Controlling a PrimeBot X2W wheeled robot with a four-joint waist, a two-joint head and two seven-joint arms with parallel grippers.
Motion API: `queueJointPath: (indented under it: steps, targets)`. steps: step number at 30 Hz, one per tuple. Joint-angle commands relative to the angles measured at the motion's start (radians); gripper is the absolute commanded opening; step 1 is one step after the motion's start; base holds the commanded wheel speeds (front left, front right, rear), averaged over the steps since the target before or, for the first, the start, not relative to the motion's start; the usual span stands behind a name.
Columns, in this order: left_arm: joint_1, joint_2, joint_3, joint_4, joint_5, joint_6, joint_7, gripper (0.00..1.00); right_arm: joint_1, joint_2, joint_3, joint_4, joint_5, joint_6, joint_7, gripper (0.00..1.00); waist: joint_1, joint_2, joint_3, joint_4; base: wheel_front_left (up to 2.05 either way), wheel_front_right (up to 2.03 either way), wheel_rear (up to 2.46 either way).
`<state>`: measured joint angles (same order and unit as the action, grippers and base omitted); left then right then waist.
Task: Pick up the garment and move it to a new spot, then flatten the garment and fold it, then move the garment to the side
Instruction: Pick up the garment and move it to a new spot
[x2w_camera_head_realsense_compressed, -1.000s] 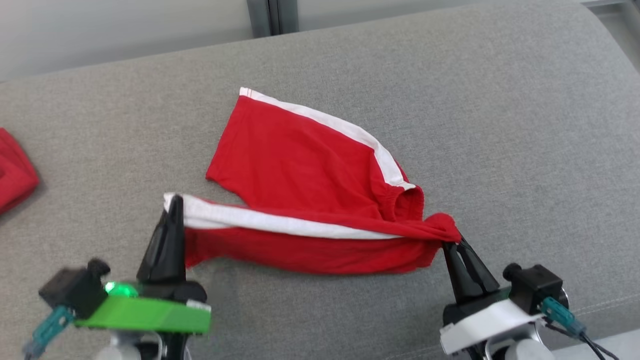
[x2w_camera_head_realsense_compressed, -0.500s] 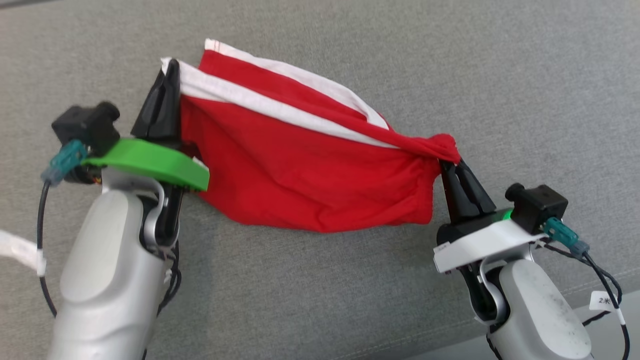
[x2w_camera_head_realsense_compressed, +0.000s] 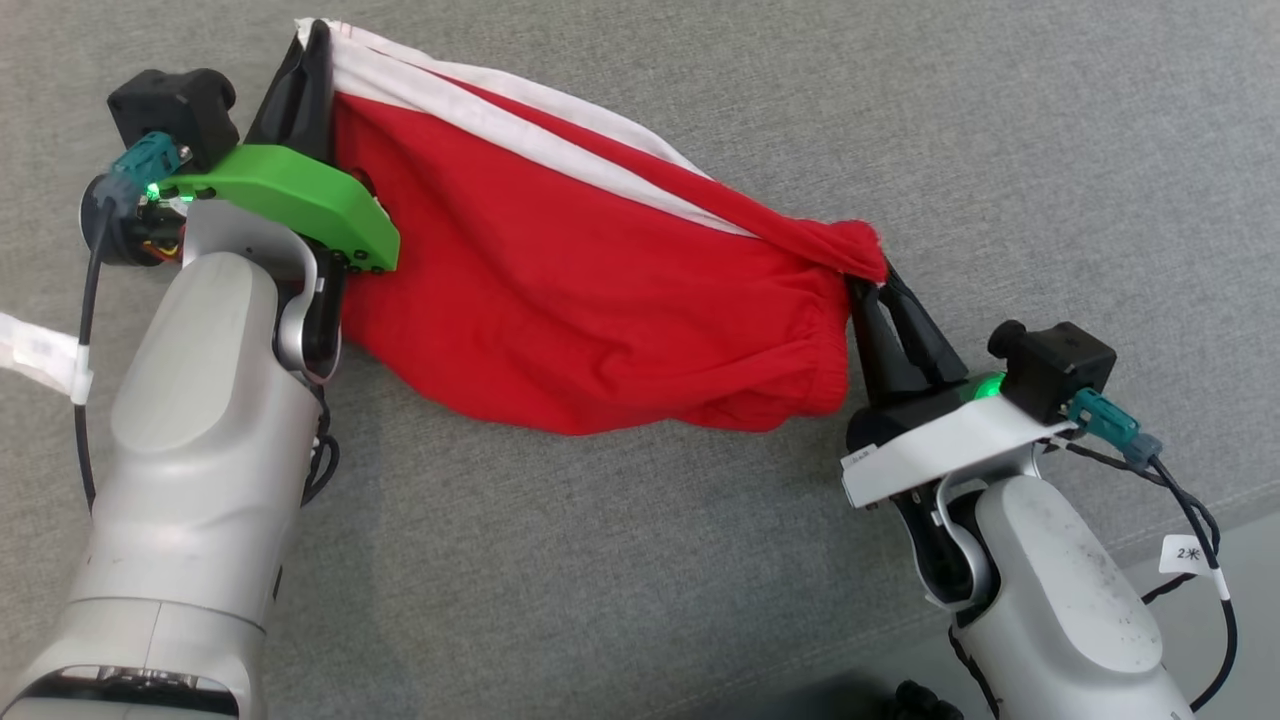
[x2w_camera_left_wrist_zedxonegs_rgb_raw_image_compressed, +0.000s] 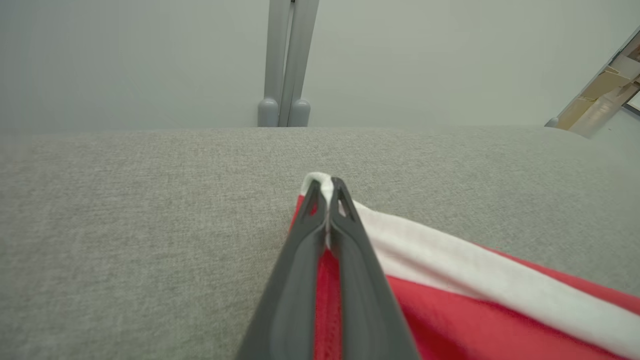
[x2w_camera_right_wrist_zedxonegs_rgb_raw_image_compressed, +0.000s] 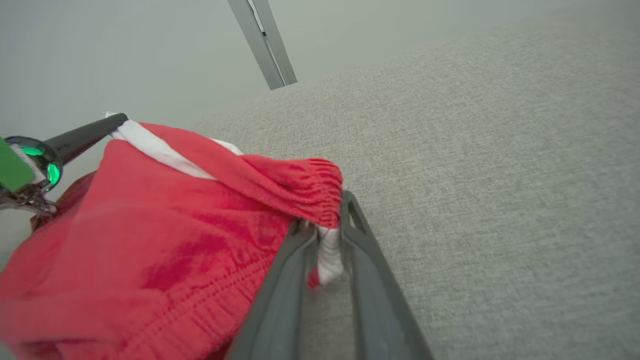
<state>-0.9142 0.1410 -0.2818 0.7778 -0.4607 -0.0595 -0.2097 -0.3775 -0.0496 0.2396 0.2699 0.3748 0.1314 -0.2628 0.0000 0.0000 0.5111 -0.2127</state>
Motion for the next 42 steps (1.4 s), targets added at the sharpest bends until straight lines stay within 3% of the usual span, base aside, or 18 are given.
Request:
queueJointPath:
  steps: [1,2,3,16,29,37,38,39,40,41,42]
  targets:
    - [-0.021,0.003,0.002,0.023,0.011,0.01,-0.011,0.01,-0.009,-0.002,0.003,0.0,0.014,-0.001,-0.003,0.8,0.0,0.0,0.005,-0.01,0.0,0.0,0.0]
    - [-0.031,0.002,0.0,0.035,0.013,0.011,-0.018,0.35,-0.011,-0.002,0.004,-0.001,0.018,-0.001,-0.003,1.0,0.0,0.0,0.005,-0.011,0.0,0.0,0.0]
    - [-0.037,-0.003,-0.002,0.049,0.015,0.012,-0.024,1.0,-0.012,-0.002,0.004,-0.003,0.021,-0.001,-0.003,1.0,0.0,0.0,0.004,-0.011,0.0,0.0,0.0]
    - [0.053,-0.039,0.001,0.064,-0.022,-0.044,-0.046,1.0,0.07,-0.002,-0.076,-0.089,-0.05,-0.001,-0.003,1.0,0.0,0.0,-0.094,0.03,0.0,0.0,0.0]
    - [0.134,0.02,-0.021,0.083,-0.1,-0.047,0.33,1.0,0.157,-0.002,-0.132,-0.188,-0.089,-0.001,-0.003,1.0,0.0,0.0,-0.158,0.034,0.0,0.0,0.0]
    - [0.186,0.043,-0.021,0.046,-0.124,0.003,0.451,1.0,0.169,-0.002,-0.149,-0.211,-0.091,-0.001,-0.003,1.0,0.0,0.0,-0.153,0.017,0.0,0.0,0.0]
    - [0.195,0.043,-0.02,0.038,-0.13,0.003,0.463,0.99,0.17,-0.001,-0.15,-0.212,-0.091,-0.001,-0.003,1.0,0.0,0.0,-0.154,0.015,0.0,0.0,0.0]
    - [0.2,0.043,-0.02,0.03,-0.133,-0.001,0.47,0.47,0.171,-0.001,-0.151,-0.212,-0.09,-0.001,-0.003,1.0,0.0,0.0,-0.155,0.015,0.0,0.0,0.0]
    - [0.207,0.043,-0.018,0.02,-0.139,-0.006,0.476,0.09,0.172,-0.002,-0.153,-0.212,-0.09,-0.001,-0.003,1.0,0.0,0.0,-0.157,0.015,0.0,0.0,0.0]
    - [0.214,0.042,-0.019,0.011,-0.141,-0.008,0.48,0.0,0.174,-0.002,-0.155,-0.211,-0.09,-0.001,-0.003,1.0,0.0,0.0,-0.16,0.015,0.0,0.0,0.0]
    - [0.222,0.042,-0.022,0.001,-0.143,-0.01,0.484,0.0,0.175,-0.002,-0.156,-0.209,-0.091,-0.001,-0.003,1.0,0.0,0.0,-0.164,0.016,0.0,0.0,0.0]
